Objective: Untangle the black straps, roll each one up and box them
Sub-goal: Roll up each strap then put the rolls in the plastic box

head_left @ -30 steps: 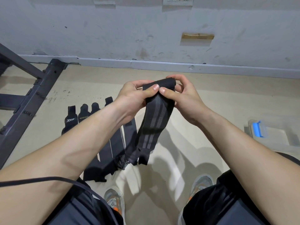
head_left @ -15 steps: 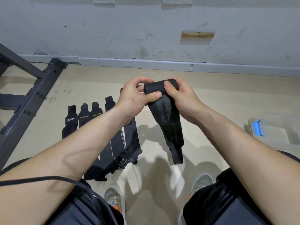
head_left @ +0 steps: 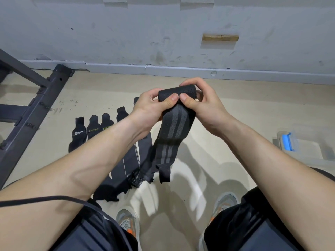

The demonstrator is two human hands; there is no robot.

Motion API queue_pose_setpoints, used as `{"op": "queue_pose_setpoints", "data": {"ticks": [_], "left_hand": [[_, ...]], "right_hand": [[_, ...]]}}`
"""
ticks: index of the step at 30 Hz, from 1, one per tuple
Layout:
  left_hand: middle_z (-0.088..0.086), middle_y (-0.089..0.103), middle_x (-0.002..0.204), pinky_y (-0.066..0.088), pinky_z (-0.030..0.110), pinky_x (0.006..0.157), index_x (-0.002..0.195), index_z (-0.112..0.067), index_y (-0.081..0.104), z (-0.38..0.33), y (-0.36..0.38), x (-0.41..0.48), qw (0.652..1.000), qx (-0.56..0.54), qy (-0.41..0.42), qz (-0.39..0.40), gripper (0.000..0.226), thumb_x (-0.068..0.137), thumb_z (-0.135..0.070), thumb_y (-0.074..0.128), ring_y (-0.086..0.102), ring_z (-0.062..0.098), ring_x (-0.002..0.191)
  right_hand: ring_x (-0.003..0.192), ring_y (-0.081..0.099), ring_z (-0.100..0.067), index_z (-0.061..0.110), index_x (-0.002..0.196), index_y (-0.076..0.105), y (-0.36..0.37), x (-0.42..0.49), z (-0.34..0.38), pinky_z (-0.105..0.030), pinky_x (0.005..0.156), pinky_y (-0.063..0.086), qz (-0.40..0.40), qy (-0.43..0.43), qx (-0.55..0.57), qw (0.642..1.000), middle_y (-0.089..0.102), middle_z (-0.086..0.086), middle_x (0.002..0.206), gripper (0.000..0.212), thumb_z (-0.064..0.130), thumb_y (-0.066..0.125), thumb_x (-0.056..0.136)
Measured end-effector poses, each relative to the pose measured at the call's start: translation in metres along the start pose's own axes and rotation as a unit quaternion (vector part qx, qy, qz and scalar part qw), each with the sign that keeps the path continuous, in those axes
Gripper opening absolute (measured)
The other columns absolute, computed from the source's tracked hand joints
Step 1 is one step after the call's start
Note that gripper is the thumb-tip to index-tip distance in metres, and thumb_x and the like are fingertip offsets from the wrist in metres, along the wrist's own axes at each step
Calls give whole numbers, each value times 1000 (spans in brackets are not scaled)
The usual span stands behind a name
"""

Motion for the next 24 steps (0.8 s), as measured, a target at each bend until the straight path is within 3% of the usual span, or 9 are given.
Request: {"op": "queue_pose_setpoints", "data": {"ticks": [4,7,10,12,16,20,21,24], "left_hand": [[4,75,78,57,26,62,116,-5,61,-2,-4,2,1000,12,16,-12,24,94,-7,70,73,19,72],[0,74,77,58,31,67,111,-10,61,0,-7,4,997,66,39,-20,24,91,-6,74,72,18,74],[-4,72,85,57,37,77,98,-27,64,2,-7,5,984,155,82,-31,29,80,-15,83,68,19,83],[-4,70,88,58,38,80,96,-31,63,2,-6,4,977,186,99,-38,32,76,-18,85,66,18,85],[-1,70,83,57,26,64,109,-15,60,3,-2,4,991,122,51,-29,34,85,-1,79,68,13,73],[10,76,98,60,35,83,127,1,61,8,3,-1,999,2,-36,11,39,90,-2,73,75,22,90],[9,77,99,60,33,83,124,0,64,7,4,-3,999,-9,-43,28,33,92,-4,70,75,21,90],[-5,73,72,58,21,71,96,-10,69,2,6,-5,996,-27,-47,67,10,100,-16,61,72,9,72]], "right_hand": [[85,68,-10,19,114,55,5,0,-3,-26,72,54,-6,69,20,997,69,7,89,15,21,62,101],[98,69,-11,20,113,56,8,2,-9,-36,88,56,-19,85,-35,996,70,3,104,26,42,59,100],[92,65,-12,16,105,58,10,3,-8,-45,95,53,-45,85,-58,994,66,2,99,40,55,55,97],[88,63,-13,10,104,57,10,4,-8,-46,91,53,-57,69,-63,994,65,-1,95,42,52,55,97],[78,60,-11,15,99,55,6,2,-8,-34,77,51,-49,33,-56,997,62,3,85,15,30,55,104],[79,59,-8,18,105,54,2,0,-8,-29,76,50,-37,-2,-67,997,60,7,85,7,22,58,102],[80,59,-7,18,108,54,1,0,-8,-28,76,49,-36,-11,-73,997,60,6,86,11,23,60,100],[81,58,-8,15,113,56,0,1,-4,-28,78,48,-34,-39,-106,993,61,7,88,21,23,63,95]]}}
Point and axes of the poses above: each hand's wrist, its own x-axis towards the middle knuckle, its own y-axis out of the palm, z = x × y, the point moved 1 cm from there along x, towards the middle knuckle
